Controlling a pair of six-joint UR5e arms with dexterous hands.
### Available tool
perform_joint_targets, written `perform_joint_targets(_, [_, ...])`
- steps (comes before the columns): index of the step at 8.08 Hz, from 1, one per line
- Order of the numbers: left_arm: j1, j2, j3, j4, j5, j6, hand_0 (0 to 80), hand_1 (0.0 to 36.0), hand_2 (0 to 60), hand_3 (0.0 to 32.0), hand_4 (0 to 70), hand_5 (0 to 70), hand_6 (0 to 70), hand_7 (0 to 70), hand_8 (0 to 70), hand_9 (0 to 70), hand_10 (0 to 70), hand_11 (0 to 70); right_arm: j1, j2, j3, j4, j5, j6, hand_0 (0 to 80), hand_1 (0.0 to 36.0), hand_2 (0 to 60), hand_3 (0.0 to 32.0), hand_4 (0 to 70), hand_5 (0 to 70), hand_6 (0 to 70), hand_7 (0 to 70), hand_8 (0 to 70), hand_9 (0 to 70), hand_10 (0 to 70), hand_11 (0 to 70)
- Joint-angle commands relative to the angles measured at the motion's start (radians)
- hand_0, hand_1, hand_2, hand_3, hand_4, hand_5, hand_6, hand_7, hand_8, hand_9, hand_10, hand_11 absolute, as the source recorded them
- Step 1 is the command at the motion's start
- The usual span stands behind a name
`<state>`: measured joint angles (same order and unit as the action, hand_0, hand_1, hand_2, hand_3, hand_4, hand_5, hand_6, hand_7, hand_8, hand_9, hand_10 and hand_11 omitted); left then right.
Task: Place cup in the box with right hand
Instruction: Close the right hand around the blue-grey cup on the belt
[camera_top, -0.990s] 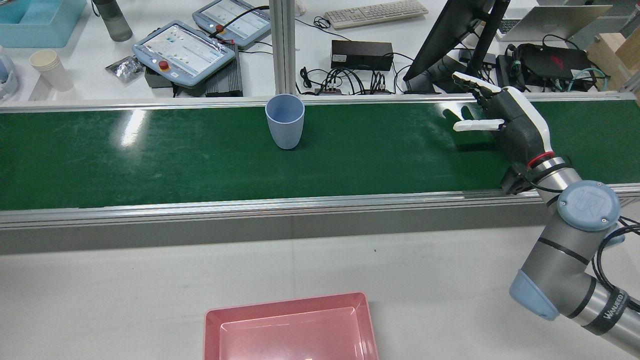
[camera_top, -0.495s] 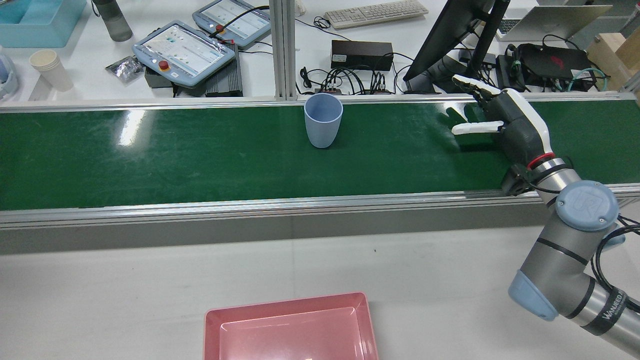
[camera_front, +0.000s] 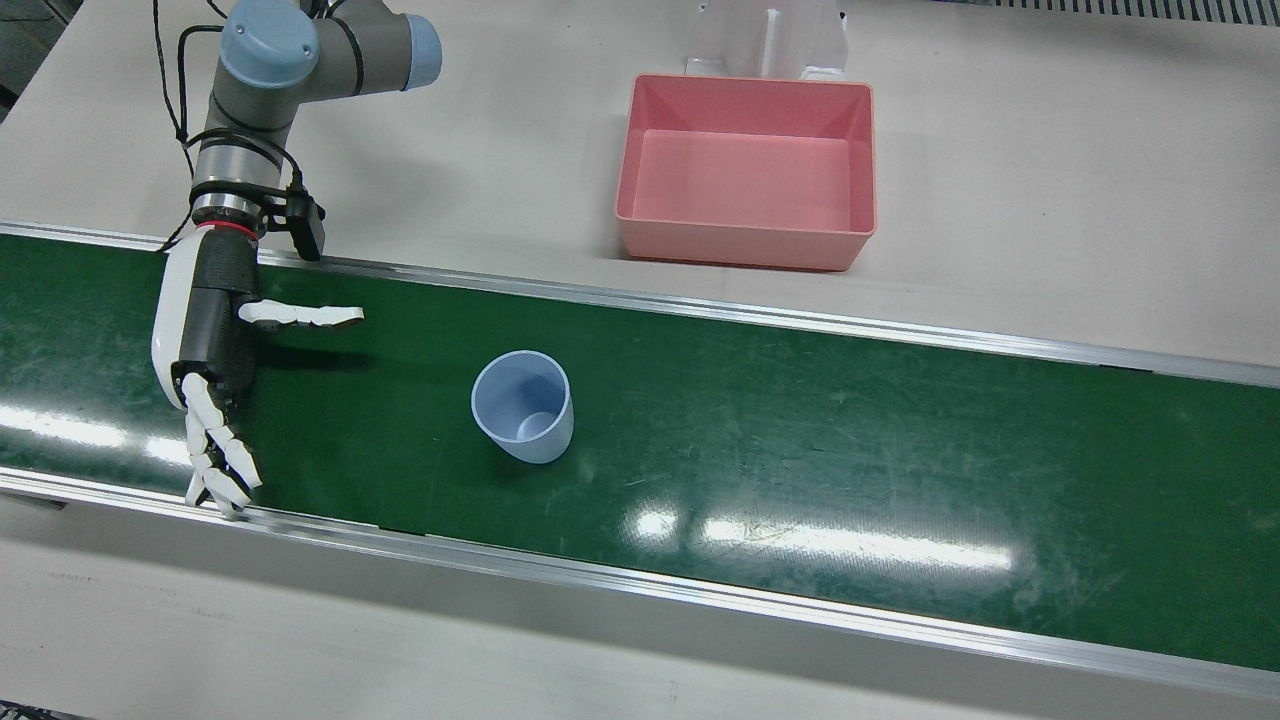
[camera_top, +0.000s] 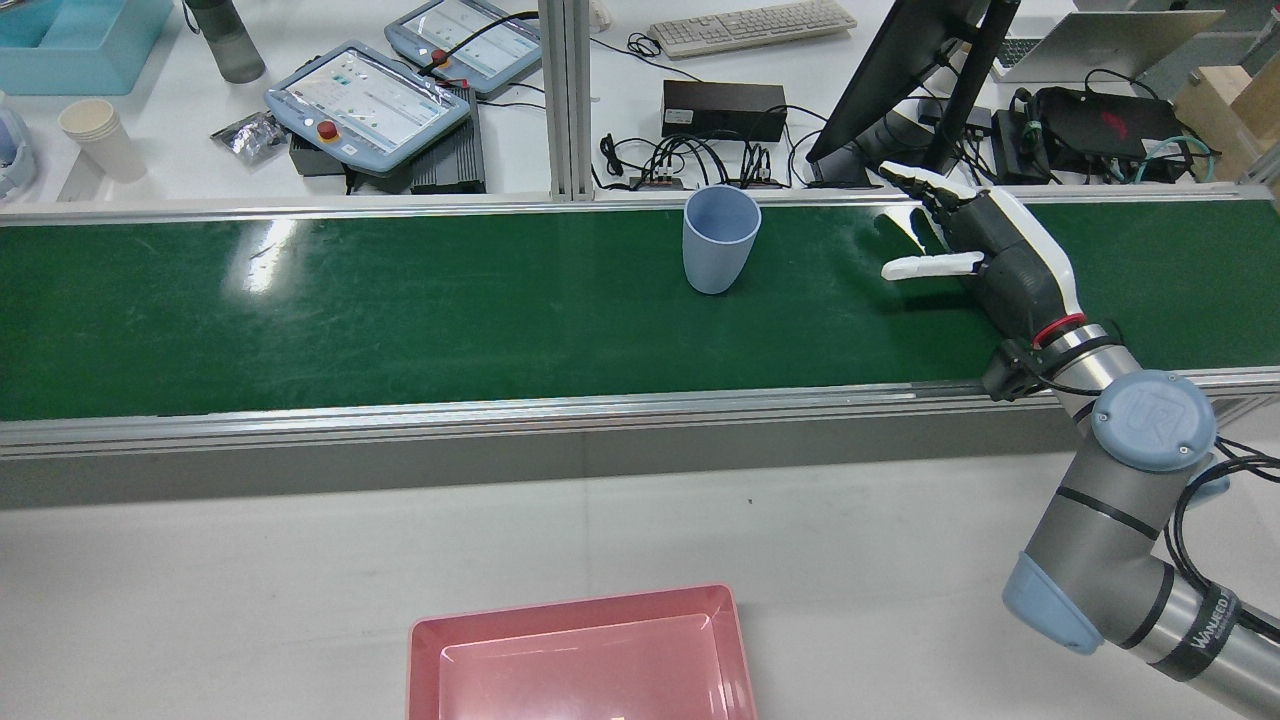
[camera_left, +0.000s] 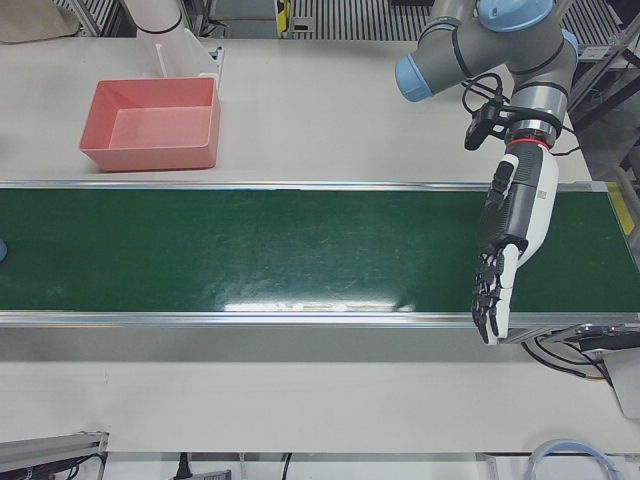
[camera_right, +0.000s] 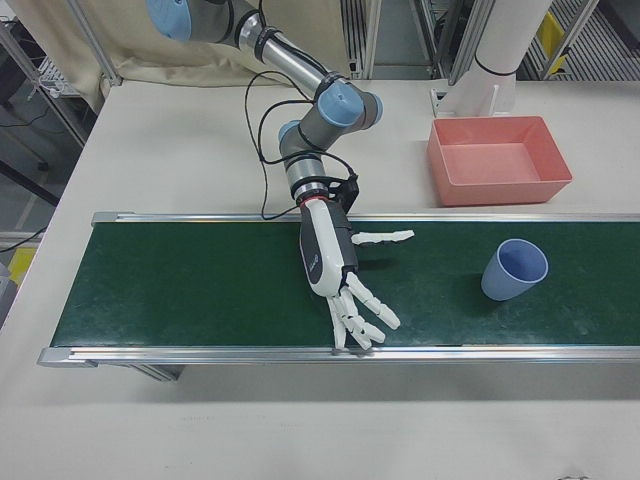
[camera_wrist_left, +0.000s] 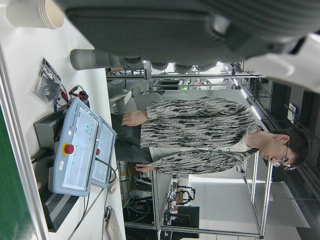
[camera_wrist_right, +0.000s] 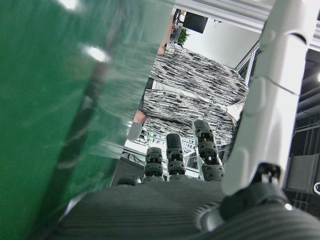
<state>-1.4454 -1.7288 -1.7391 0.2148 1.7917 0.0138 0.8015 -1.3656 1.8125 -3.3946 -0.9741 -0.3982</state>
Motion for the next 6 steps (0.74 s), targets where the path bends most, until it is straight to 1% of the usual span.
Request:
perform_joint_targets(1, [0.000,0.000,0.000,0.000,0.000,0.000,0.0,0.0,0.0,0.0,0.0,0.0,0.0,0.0,0.0,0.0,0.0,0.0,-0.011,0.011,0.001,0.000,0.000,-0.013,54.2,20.1,0.0,0.0,2.7,6.6,7.6,27.2,8.2,14.0,0.0,0.0])
perform_joint_targets(2, [0.000,0.000,0.001,0.000,0.000,0.000,0.0,0.0,0.0,0.0,0.0,0.0,0.0,0.0,0.0,0.0,0.0,0.0,-0.013,0.014,-0.001,0.000,0.002,-0.017,53.8,19.8,0.0,0.0,4.1,6.5,7.7,27.8,8.2,14.2,0.0,0.0])
perform_joint_targets(4, [0.000,0.000,0.000,0.000,0.000,0.000,0.0,0.0,0.0,0.0,0.0,0.0,0.0,0.0,0.0,0.0,0.0,0.0,-0.013,0.022,-0.002,0.000,0.002,-0.022,53.9,19.9,0.0,0.0,4.6,6.5,7.8,28.6,8.2,14.4,0.0,0.0])
perform_joint_targets(6, [0.000,0.000,0.001,0.000,0.000,0.000,0.0,0.0,0.0,0.0,0.0,0.0,0.0,0.0,0.0,0.0,0.0,0.0,-0.015,0.039,-0.004,0.000,0.000,-0.042,54.1,20.0,0.0,0.0,7.2,6.4,8.2,30.4,8.5,15.1,0.0,0.0])
